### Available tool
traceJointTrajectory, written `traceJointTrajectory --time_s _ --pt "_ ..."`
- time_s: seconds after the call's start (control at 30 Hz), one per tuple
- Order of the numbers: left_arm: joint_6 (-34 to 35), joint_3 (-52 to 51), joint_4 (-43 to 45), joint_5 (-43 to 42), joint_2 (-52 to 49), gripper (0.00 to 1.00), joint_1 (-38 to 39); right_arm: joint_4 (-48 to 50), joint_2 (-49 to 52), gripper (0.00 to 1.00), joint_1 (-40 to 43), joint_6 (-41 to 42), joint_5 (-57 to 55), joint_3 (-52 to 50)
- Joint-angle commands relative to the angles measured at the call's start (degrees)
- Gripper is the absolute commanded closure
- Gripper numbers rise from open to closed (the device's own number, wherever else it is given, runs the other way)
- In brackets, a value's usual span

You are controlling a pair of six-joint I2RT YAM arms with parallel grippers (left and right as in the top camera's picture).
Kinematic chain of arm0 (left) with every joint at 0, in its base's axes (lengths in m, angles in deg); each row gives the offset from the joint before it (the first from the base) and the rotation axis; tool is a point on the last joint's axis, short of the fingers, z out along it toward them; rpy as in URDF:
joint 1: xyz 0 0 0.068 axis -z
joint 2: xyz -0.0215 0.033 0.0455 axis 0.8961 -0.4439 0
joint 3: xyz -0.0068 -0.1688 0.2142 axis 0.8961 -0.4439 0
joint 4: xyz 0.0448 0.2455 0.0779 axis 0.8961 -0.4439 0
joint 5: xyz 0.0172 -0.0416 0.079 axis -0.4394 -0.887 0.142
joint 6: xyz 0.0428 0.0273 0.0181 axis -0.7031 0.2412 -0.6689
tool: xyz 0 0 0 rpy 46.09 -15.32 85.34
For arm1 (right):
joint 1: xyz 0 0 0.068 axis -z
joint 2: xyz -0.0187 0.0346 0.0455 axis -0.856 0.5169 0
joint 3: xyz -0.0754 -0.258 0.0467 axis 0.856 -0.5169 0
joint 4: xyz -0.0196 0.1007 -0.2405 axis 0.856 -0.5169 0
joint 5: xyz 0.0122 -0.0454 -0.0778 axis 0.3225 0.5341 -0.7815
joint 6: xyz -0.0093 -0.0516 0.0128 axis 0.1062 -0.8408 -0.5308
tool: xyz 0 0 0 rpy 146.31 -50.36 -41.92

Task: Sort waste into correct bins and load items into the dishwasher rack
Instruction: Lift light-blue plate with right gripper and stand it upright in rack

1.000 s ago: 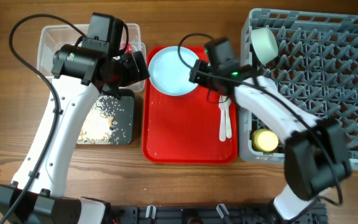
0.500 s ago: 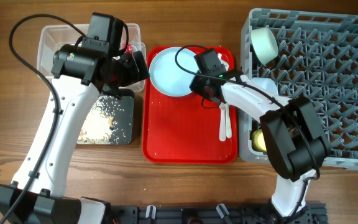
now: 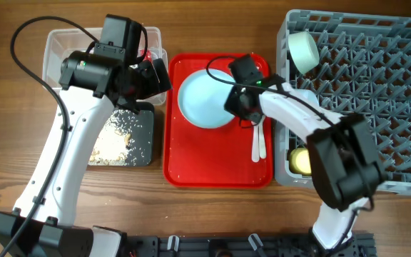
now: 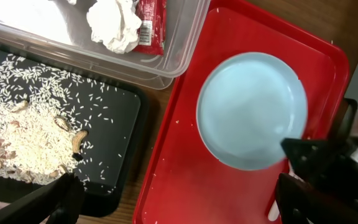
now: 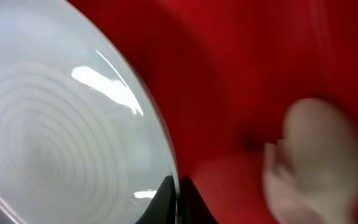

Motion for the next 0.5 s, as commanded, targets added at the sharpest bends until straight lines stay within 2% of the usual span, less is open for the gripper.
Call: traceJointTrajectory --time_s 0.0,0.17,0.27,0.47 --pt "-0.2 0.6 0.0 1.0 0.4 0.00 -0.2 -4.6 -11.3 0.96 1.2 -12.0 -7.6 5.8" --pt "-0.2 0.6 0.0 1.0 0.4 0.00 -0.2 -7.1 -24.8 0.96 2.5 -19.8 -19.1 7.8" --pt "-0.2 0.6 0.0 1.0 0.4 0.00 -0.2 -9.1 -35.3 0.96 3.8 -27.6 -32.0 7.8" --pt "-0.2 0.6 0.0 1.0 0.4 0.00 -0.2 -10.3 -44.8 0.96 8.2 -42.2 -53.2 7.7"
